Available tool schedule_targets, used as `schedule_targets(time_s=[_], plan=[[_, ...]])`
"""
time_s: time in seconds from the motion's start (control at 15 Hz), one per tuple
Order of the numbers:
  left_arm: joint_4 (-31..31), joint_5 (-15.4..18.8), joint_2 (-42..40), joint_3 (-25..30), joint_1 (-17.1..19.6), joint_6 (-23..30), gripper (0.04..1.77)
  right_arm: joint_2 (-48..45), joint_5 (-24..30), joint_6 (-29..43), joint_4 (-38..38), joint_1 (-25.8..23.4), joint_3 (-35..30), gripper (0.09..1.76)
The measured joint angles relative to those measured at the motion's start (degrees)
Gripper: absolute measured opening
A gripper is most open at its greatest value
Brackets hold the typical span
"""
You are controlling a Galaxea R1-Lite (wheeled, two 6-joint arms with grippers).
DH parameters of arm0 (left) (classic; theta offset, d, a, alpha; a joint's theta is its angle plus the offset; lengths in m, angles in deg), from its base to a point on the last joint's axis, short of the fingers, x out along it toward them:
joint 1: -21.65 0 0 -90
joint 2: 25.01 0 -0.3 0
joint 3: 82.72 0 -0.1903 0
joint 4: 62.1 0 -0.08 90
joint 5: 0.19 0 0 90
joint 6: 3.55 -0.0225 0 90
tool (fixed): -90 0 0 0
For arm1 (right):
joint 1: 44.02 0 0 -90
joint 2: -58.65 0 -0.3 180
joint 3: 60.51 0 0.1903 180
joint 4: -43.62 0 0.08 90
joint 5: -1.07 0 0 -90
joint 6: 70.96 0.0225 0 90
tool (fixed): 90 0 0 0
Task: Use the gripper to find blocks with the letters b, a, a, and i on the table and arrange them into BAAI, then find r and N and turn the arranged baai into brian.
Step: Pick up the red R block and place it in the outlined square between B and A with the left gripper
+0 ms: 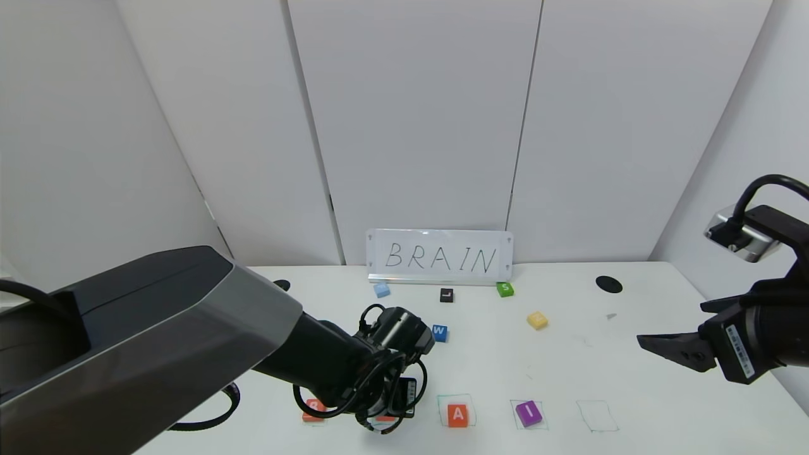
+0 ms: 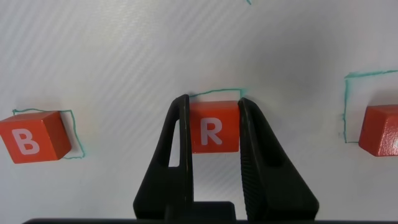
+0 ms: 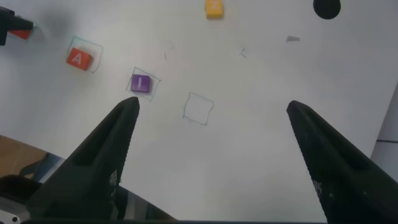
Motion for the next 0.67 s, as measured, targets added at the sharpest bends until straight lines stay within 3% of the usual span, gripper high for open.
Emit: schedule_targets(time_s=[0.2,0.4,0.67], plan=[[0.02,-0.10,0.05,0.11,-0.02,0.00,0.49,-0.01,0.00,-0.02,0.02,0.00,-0.02,1.71],[0.38,-0.33,0.02,0.11,-0.06,0.04,0.88,-0.09,0.00,0.00,0.02,0.07,-0.06,1.71],[0.93,-0.65,-1.44,-0.22,-0.41,-0.05,1.22,-0.15,-0.02,0.00,0.05,0.09,-0.09,1.71]])
